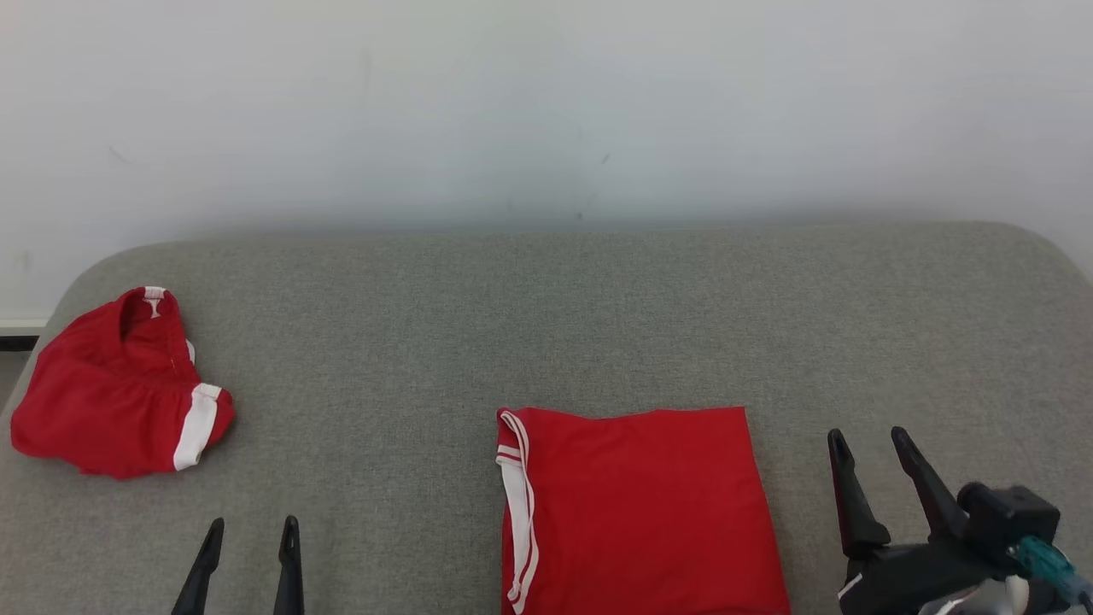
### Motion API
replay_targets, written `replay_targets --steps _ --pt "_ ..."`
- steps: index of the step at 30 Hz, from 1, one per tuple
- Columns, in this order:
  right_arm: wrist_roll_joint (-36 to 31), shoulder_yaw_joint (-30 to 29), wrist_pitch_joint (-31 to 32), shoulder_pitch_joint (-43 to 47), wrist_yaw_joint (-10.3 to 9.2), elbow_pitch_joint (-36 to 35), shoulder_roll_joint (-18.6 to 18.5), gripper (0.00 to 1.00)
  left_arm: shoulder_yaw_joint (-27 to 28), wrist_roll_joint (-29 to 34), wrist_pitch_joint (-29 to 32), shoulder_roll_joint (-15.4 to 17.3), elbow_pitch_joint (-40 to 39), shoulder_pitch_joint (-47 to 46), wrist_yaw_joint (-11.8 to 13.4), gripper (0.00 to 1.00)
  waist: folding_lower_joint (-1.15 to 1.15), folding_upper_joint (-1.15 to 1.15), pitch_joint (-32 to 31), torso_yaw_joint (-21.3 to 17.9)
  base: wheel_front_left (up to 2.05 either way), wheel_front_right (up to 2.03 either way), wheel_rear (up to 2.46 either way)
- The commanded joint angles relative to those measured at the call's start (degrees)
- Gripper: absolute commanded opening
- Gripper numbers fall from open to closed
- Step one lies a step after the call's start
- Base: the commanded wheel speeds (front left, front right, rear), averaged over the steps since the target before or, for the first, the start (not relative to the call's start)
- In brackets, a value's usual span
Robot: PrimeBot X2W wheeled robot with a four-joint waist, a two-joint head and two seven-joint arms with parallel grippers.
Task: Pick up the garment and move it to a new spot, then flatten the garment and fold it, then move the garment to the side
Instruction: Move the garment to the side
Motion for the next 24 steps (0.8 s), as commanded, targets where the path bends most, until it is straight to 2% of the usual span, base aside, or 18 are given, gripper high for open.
replay_targets --steps 1,7,14,24 --pt "-0.1 0.3 0.7 -1.6 -0.15 1.1 -0.7 1.00 -0.3 0.2 -0.2 0.0 0.3 -0.9 0.3 1.00 0.00 0.00 0.2 0.4 0.00 0.00 0.00" --pt "1.1 1.6 5.5 -7.9 -0.15 8.2 -2.2 1.00 -1.5 0.2 -0.2 -0.4 1.1 -2.5 0.0 1.00 0.00 0.00 1.1 2.2 0.00 0.00 0.00" --pt "1.1 2.3 8.4 -12.7 -0.15 14.7 -3.2 1.00 -2.6 0.0 -0.2 -0.7 1.2 -4.0 -0.1 1.00 0.00 0.00 3.2 4.3 0.00 0.00 0.00" --pt "1.7 4.3 12.7 -15.7 -0.15 25.3 -2.4 1.00 -2.9 0.0 -0.2 -1.0 1.8 -5.4 -0.2 1.00 0.00 0.00 5.1 5.7 0.00 0.00 0.00"
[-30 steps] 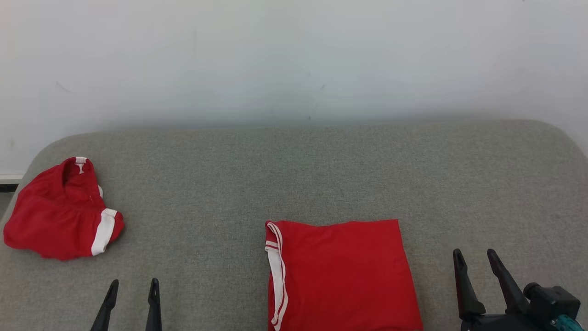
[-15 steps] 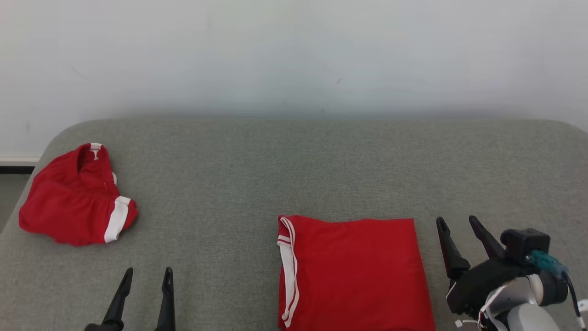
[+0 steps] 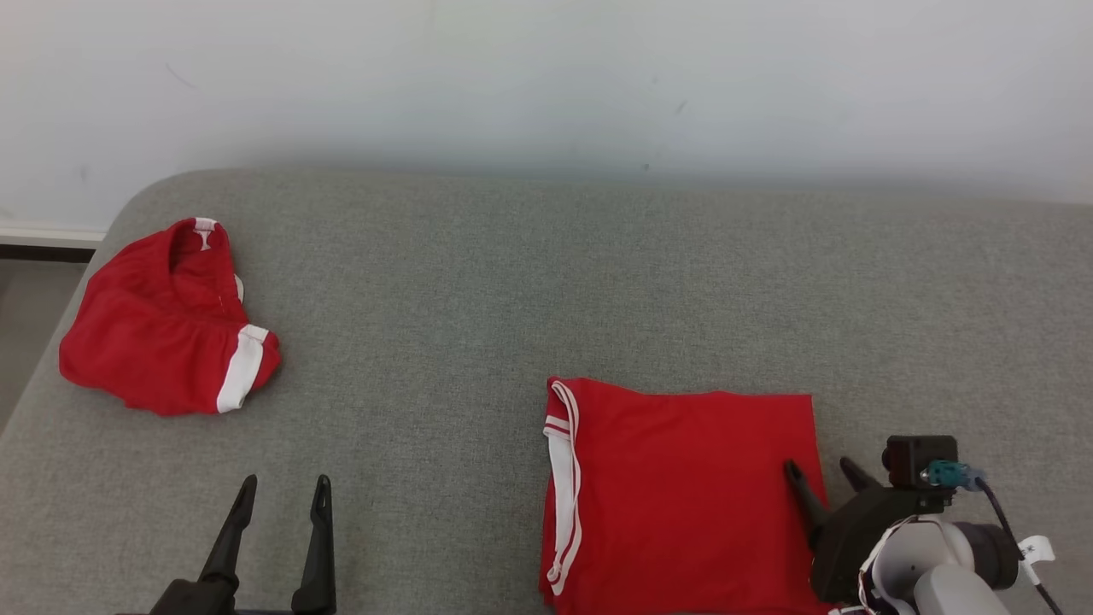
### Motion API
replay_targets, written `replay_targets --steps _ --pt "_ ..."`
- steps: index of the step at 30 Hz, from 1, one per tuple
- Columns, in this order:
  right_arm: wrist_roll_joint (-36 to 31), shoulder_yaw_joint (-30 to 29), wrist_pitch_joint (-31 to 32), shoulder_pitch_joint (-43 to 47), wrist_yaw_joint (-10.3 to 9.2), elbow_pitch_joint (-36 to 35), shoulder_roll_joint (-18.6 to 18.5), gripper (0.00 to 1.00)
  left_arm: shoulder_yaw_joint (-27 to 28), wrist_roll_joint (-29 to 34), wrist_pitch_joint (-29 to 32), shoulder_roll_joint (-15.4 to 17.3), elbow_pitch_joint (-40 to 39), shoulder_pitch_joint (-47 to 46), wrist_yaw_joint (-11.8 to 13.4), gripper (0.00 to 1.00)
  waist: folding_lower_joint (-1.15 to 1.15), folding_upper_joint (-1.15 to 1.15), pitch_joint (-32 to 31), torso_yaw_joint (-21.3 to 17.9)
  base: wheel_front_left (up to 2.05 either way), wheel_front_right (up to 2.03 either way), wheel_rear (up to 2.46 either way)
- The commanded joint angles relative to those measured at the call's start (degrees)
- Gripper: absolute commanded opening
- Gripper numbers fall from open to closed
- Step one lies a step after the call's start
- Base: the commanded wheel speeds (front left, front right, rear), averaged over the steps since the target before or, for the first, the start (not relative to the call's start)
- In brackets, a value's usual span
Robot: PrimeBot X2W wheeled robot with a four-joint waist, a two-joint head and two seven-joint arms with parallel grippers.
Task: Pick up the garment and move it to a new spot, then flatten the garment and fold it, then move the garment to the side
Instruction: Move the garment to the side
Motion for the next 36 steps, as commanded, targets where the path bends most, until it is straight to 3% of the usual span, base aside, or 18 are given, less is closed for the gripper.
replay_targets --steps 1,11,13,14,28,36 --pt "0.3 0.5 0.7 -0.5 -0.15 1.4 0.3 1.00 -0.1 0.1 -0.2 -0.3 -0.1 -0.5 -0.1 1.00 0.00 0.00 0.4 0.3 0.00 0.00 0.00" --pt "0.7 3.4 7.2 -1.2 -0.10 9.1 2.1 1.00 0.3 -0.2 -0.2 -0.3 1.0 -1.6 -0.1 1.00 0.00 0.00 0.7 0.2 0.00 0.00 0.00" --pt "1.4 4.4 8.6 -1.4 -0.01 10.0 2.6 0.26 0.3 -0.2 -0.2 -0.3 1.2 -1.7 -0.2 1.00 0.00 0.00 0.5 0.2 0.00 0.00 0.00" --pt "1.8 4.7 9.0 -1.7 0.00 10.0 2.8 0.00 0.3 -0.3 -0.2 -0.3 1.3 -1.7 -0.2 1.00 0.00 0.00 0.5 0.2 0.00 0.00 0.00" --pt "3.8 7.1 9.9 -13.6 -0.15 7.7 -4.1 0.00 0.4 -0.4 -0.2 -0.9 0.6 -2.9 -0.3 1.00 0.00 0.00 4.3 -1.4 0.00 0.00 0.00" --pt "3.2 8.8 10.8 -25.0 -0.15 7.5 -11.5 0.00 -0.2 0.2 -0.2 -1.1 -2.3 -7.6 -0.4 1.00 0.00 0.00 13.5 -3.4 0.00 0.00 0.00"
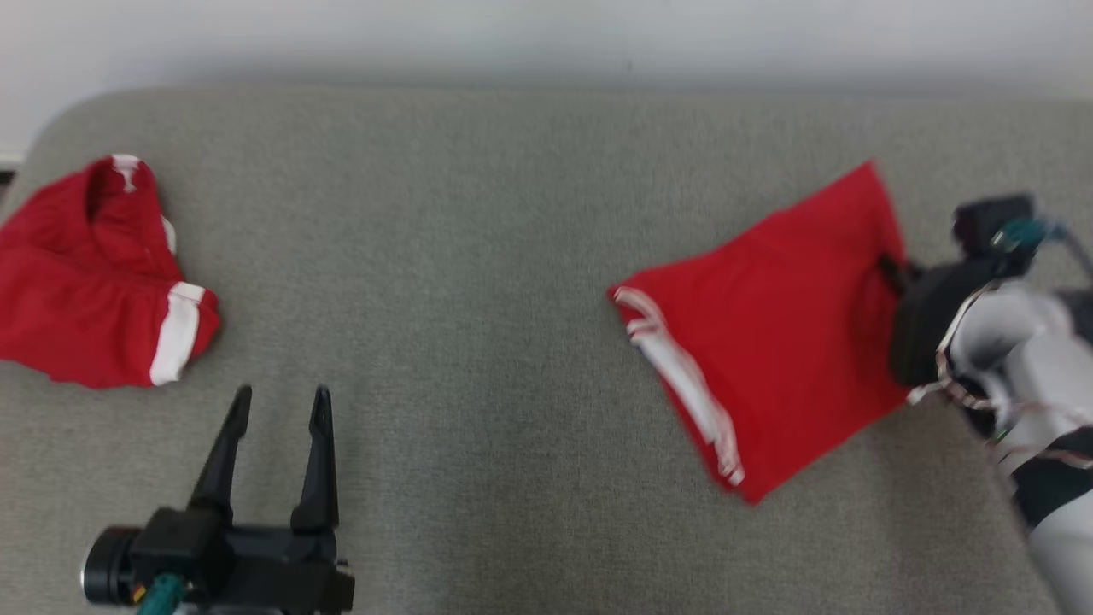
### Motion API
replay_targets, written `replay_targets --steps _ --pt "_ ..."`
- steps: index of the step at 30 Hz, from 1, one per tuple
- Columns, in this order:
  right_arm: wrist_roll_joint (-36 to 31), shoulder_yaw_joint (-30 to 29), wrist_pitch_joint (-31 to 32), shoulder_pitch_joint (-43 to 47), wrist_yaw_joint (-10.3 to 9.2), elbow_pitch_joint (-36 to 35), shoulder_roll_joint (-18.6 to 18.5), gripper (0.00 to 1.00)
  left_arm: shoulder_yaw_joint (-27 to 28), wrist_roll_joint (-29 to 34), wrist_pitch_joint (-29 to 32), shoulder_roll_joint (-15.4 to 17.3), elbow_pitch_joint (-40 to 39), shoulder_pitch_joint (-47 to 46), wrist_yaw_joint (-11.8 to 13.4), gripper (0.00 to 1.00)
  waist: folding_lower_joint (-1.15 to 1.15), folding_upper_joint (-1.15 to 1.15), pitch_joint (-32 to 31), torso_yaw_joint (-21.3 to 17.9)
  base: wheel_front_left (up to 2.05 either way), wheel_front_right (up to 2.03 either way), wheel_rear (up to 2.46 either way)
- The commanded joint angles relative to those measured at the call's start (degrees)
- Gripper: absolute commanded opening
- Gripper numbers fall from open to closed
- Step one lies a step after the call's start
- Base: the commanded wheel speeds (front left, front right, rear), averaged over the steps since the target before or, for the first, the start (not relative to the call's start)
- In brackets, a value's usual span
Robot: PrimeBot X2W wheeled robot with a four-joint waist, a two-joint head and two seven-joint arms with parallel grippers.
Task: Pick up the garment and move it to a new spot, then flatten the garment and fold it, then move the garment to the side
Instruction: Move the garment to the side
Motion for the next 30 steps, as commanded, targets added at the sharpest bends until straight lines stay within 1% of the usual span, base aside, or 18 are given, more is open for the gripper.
replay_targets --steps 1,10,16,22,30 --pt "-0.2 0.2 0.2 -2.1 -0.15 -0.5 -1.4 0.00 0.0 0.4 -0.2 0.0 -0.9 -1.7 -0.3 1.00 -0.01 -0.01 6.2 -1.7 0.00 0.00 0.00" --pt "-0.5 0.0 1.6 -13.2 -0.15 -2.3 -11.0 0.00 1.9 1.3 -0.2 2.4 -8.9 -7.4 -0.3 1.00 -0.01 -0.01 17.6 -5.7 0.00 0.00 0.00" --pt "-0.4 -0.8 1.8 -17.6 -0.15 -2.9 -15.6 0.00 3.6 2.6 -0.2 3.9 -14.5 -8.0 -0.2 1.00 -0.01 -0.01 22.1 -9.2 0.00 0.00 0.00" --pt "-0.7 -1.0 1.8 -21.4 -0.15 -1.2 -18.1 0.00 5.6 3.5 -0.2 6.1 -19.3 -7.0 0.0 1.00 -0.01 -0.01 25.0 -12.4 0.00 0.00 0.00" --pt "-1.6 0.1 1.1 -26.9 -0.16 1.6 -19.6 0.00 7.2 4.1 1.4 8.6 -24.6 -5.6 0.5 1.00 -0.01 -0.01 27.2 -15.1 0.00 0.00 0.00"
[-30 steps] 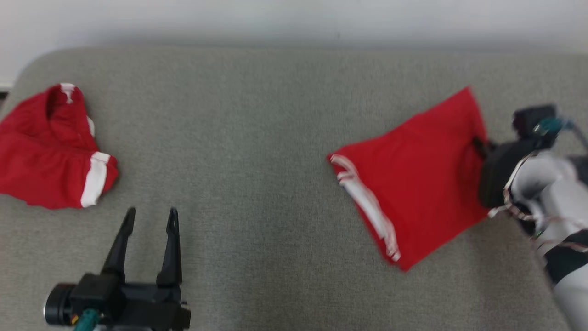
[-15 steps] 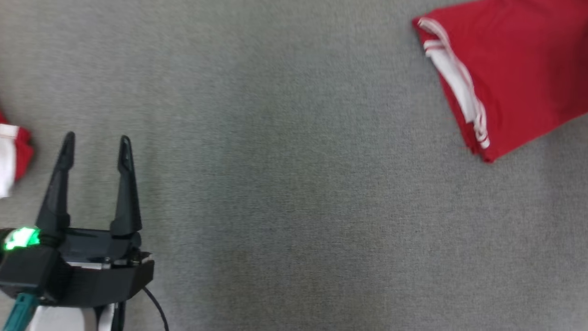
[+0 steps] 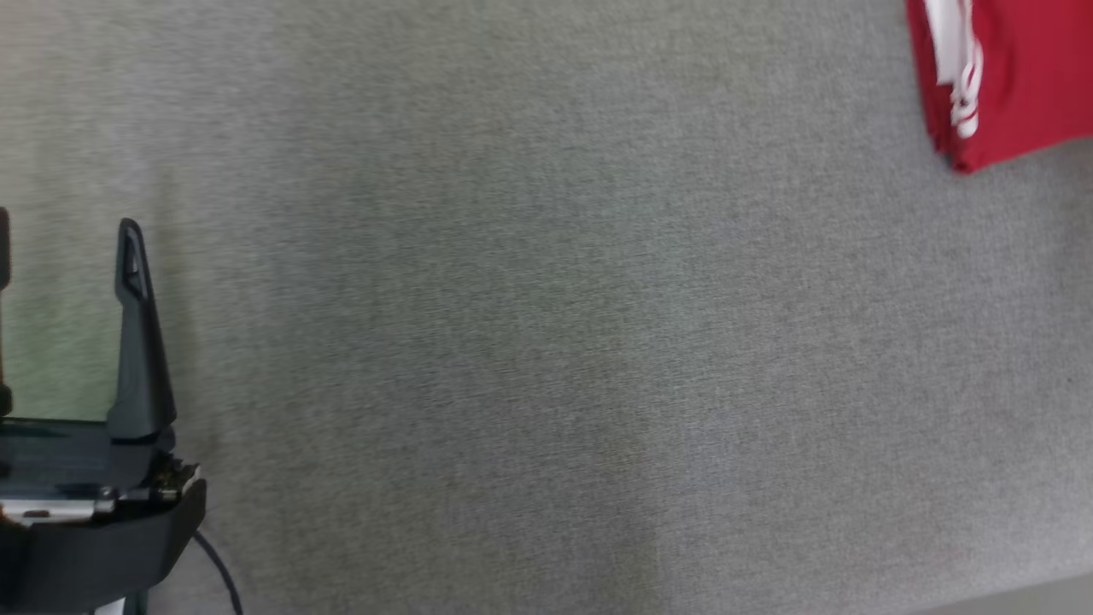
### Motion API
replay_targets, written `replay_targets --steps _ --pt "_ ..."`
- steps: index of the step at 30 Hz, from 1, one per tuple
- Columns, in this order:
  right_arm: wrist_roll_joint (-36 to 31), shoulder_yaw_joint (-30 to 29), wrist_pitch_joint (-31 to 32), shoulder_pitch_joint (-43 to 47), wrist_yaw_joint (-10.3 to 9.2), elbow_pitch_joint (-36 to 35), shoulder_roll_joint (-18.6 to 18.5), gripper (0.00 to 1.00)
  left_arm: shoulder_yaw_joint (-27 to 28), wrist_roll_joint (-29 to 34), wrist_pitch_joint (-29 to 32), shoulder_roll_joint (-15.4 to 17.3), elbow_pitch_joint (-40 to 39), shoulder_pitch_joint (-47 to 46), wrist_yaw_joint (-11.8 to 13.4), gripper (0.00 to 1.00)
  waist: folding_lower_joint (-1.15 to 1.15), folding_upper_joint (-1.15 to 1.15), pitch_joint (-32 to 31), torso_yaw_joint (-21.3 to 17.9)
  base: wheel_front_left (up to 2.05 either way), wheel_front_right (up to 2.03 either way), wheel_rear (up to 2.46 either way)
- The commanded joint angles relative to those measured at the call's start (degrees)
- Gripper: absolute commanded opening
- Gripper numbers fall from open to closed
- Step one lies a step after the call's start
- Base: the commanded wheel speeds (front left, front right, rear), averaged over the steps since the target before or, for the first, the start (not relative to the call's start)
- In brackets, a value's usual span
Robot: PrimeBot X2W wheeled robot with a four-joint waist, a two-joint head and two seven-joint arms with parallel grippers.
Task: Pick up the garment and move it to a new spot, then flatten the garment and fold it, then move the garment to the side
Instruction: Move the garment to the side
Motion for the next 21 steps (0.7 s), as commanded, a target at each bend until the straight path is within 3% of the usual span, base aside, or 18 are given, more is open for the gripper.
replay_targets --steps 1,12,16,17,18,19,21 --pt "-0.4 0.2 -0.5 -1.4 -0.16 0.6 -0.8 0.00 0.4 0.3 0.5 0.5 -1.1 0.9 0.4 1.00 -0.01 -0.01 2.3 -2.3 0.00 0.00 0.00" --pt "-1.1 1.3 -4.4 -7.7 -0.16 6.4 -3.7 0.00 0.8 0.0 2.2 1.7 -5.3 2.2 0.6 1.00 -0.01 -0.01 3.9 -2.1 0.00 0.00 0.00" --pt "-1.0 1.9 -7.2 -8.8 -0.16 8.5 -3.1 0.00 1.1 -0.1 2.2 1.7 -5.8 2.3 0.9 1.00 -0.01 -0.01 4.2 -2.1 0.00 0.00 0.00" --pt "-1.0 2.2 -7.8 -9.0 -0.16 9.0 -2.8 0.29 1.1 -0.1 2.2 1.8 -5.8 2.4 1.0 1.00 -0.01 -0.01 4.2 -2.2 0.00 0.00 0.00" --pt "-1.0 2.4 -8.4 -9.2 -0.16 9.5 -2.6 0.80 1.2 -0.2 2.2 1.8 -5.7 2.5 1.2 1.00 -0.01 -0.01 4.2 -2.2 0.00 0.00 0.00" --pt "-1.0 2.6 -8.8 -9.4 -0.16 9.9 -2.4 1.00 1.2 -0.2 2.1 1.8 -5.6 2.6 1.3 1.00 -0.01 -0.01 4.1 -2.3 0.00 0.00 0.00" --pt "-1.3 2.9 -9.9 -9.7 -0.16 10.9 -2.3 1.00 1.1 -0.2 2.0 1.7 -5.2 2.6 1.4 1.00 -0.01 -0.01 3.7 -2.4 0.00 0.00 0.00"
